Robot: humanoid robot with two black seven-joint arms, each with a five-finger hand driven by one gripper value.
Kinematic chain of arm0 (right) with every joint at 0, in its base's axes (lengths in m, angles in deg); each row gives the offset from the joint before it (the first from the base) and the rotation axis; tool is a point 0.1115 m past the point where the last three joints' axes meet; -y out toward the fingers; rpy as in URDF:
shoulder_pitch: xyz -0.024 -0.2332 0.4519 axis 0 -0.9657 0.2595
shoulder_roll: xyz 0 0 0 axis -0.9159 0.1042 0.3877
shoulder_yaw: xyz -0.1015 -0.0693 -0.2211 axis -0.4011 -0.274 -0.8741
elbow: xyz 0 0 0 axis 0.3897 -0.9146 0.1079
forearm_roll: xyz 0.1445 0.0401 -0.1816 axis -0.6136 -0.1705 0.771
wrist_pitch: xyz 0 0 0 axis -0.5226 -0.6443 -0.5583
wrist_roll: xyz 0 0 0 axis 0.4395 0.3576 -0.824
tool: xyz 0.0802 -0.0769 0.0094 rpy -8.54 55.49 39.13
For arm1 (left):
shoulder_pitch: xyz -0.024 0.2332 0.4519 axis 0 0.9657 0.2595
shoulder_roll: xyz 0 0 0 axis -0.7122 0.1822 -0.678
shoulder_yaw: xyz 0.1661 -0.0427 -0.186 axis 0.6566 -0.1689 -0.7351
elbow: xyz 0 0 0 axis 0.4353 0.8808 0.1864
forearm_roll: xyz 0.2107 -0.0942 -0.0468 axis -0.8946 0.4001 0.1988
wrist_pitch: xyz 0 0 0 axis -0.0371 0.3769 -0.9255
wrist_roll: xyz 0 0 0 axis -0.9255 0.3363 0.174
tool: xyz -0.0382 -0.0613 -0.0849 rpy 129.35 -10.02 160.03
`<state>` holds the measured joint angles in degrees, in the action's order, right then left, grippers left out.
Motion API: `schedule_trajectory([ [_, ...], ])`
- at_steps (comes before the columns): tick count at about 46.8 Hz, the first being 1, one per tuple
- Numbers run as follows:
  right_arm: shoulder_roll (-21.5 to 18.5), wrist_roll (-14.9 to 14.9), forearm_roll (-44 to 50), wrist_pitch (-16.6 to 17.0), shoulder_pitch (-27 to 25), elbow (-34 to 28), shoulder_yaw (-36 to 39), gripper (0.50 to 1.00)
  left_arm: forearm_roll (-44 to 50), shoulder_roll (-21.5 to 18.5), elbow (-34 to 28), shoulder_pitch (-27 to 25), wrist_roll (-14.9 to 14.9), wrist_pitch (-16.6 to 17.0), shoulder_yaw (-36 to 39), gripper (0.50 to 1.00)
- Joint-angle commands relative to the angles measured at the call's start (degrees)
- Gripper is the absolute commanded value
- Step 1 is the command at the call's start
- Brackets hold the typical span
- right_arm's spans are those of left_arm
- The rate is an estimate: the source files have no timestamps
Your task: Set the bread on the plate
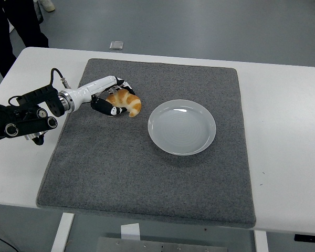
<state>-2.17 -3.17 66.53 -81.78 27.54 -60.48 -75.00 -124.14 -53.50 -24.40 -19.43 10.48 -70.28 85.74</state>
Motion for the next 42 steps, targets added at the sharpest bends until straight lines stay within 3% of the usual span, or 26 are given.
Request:
schedule_trajectory([
  [1,0.0,0.1,0.0,0.0,0.0,0.0,0.0,0.952,-0.1,0.0,0.0,0.0,0.0,0.2,-0.1,0.500],
  [15,0.0,0.0,0.0,0.0,0.0,0.0,0.0,0.952,-0.2,-1.3,-0.3,-0.3,0.0,2.6,-0.3,0.500],
  [30,0.0,0.0,0.0,0.0,0.0,0.0,0.0,0.952,-0.8,-10.9,-0.1,-7.3,0.0,2.3,-0.1,0.500],
  [42,0.0,0.0,0.0,0.0,0.2,0.0,0.0,0.952,-2.5,-12.4,0.0,-14.1,0.2,1.8,0.2,0.500],
])
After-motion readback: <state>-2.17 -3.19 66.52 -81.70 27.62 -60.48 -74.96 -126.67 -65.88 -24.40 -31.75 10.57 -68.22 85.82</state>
